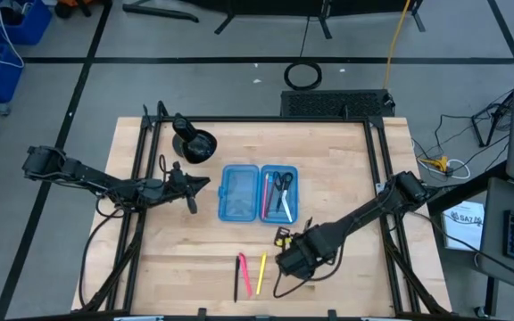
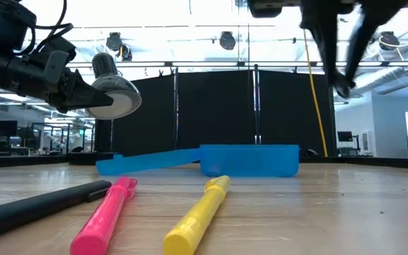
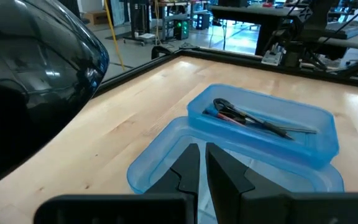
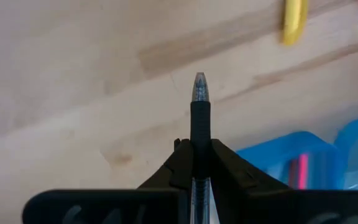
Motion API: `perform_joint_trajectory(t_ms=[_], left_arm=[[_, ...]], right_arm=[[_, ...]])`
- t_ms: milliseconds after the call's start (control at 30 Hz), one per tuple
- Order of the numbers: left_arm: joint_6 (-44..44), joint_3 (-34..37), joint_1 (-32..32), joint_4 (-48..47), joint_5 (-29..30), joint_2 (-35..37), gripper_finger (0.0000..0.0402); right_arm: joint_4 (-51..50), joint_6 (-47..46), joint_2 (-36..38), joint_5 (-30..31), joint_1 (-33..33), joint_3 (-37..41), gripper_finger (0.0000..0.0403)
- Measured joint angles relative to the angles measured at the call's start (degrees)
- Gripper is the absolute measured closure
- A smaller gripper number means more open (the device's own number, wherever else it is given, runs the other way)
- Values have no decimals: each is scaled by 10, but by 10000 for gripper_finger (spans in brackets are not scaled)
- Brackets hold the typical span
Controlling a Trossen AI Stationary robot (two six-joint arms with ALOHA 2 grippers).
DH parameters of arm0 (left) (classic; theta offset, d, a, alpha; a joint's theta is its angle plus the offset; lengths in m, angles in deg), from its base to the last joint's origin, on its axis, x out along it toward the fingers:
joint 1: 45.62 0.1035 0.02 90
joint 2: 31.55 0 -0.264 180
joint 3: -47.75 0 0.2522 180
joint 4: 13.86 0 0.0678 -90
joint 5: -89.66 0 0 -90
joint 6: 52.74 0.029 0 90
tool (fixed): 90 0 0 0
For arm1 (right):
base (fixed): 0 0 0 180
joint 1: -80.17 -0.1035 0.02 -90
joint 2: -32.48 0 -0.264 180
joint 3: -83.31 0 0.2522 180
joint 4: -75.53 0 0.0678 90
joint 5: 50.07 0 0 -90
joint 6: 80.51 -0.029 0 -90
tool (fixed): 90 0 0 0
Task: Pick & place school supplies into a supply box
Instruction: Put the right black pen into the supply box
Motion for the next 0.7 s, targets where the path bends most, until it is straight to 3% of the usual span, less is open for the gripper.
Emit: perform_joint_trajectory(t_ms=[400, 700], left_arm=[[2, 0, 0, 0, 16, 0, 371], [8, 0, 0, -15, 27, 0, 371]], right_arm=[[-33, 228, 3, 11, 132, -10, 378], [38, 368, 6, -5, 210, -11, 374]])
